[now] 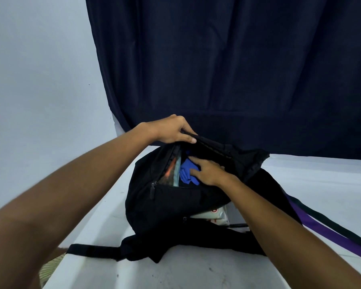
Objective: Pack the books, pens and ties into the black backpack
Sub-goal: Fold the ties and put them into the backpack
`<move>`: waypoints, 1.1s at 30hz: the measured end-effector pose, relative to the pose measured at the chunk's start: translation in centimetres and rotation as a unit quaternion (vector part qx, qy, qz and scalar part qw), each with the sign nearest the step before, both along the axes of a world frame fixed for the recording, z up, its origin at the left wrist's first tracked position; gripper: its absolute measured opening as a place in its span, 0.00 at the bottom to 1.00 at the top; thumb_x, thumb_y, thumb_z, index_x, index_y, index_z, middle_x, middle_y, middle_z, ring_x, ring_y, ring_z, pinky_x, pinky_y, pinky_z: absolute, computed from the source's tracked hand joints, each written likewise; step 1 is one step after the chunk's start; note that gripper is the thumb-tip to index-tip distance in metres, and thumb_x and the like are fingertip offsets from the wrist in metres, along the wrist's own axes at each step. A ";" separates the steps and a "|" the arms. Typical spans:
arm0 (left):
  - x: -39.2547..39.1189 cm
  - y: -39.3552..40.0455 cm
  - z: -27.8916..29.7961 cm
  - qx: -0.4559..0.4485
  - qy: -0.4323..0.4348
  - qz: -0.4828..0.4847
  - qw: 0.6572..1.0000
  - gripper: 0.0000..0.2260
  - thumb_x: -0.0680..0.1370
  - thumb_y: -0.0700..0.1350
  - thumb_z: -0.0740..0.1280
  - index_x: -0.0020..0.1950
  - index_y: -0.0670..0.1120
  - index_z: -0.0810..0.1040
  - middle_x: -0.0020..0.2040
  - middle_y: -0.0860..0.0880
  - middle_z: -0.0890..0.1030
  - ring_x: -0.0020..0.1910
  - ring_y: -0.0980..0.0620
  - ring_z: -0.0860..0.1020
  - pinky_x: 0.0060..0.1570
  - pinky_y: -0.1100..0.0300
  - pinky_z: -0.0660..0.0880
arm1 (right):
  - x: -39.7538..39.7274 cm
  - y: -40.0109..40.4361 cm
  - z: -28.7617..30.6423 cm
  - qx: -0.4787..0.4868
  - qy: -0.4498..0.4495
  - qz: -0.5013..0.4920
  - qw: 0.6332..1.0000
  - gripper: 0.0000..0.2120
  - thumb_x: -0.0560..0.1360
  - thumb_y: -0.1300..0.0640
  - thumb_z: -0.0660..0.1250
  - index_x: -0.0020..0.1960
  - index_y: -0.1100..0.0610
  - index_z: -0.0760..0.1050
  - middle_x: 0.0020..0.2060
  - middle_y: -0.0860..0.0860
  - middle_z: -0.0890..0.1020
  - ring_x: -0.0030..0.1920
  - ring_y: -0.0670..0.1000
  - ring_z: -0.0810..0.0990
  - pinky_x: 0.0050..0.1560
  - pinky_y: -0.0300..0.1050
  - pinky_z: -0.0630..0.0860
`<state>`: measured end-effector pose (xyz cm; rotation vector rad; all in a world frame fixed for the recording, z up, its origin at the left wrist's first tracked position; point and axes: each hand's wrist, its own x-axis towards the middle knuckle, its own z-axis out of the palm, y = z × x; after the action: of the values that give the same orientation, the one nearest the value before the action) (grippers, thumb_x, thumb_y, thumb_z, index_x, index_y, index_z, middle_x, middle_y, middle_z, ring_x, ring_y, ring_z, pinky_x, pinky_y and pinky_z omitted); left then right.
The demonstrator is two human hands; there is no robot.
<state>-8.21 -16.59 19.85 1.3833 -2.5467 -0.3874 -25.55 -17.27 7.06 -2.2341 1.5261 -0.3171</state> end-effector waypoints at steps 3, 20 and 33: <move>-0.2 0.0 -0.3 0.000 -0.002 0.008 1.000 0.12 0.78 0.51 0.69 0.60 0.53 0.82 0.58 0.56 0.82 0.58 0.63 0.77 0.62 0.65 0.73 | 0.2 1.3 0.5 -0.018 0.038 -0.016 0.999 0.27 0.80 0.42 0.54 0.77 0.43 0.52 0.73 0.57 0.65 0.70 0.62 0.65 0.69 0.58 0.64; -25.7 6.7 -7.7 -0.007 -0.046 -0.167 0.985 0.35 0.69 0.71 0.63 0.69 0.51 0.75 0.66 0.53 0.77 0.65 0.56 0.74 0.67 0.56 0.69 | -29.5 19.4 -1.3 -0.057 -0.035 -0.036 0.997 0.17 0.75 0.54 0.66 0.63 0.48 0.76 0.61 0.43 0.74 0.59 0.43 0.73 0.55 0.35 0.69; -51.4 13.2 -26.3 0.055 -0.187 -0.130 0.972 0.31 0.78 0.69 0.42 0.79 0.59 0.43 0.80 0.48 0.37 0.78 0.45 0.35 0.74 0.38 0.36 | -54.4 26.8 -13.8 0.015 0.162 -0.297 0.941 0.49 0.62 0.25 0.21 0.78 0.43 0.48 0.78 0.52 0.43 0.77 0.60 0.39 0.73 0.63 0.39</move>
<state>-59.65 -3.44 -6.41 1.2584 -3.0760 -0.3408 -79.94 9.56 -6.70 -1.8123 2.3548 -0.0918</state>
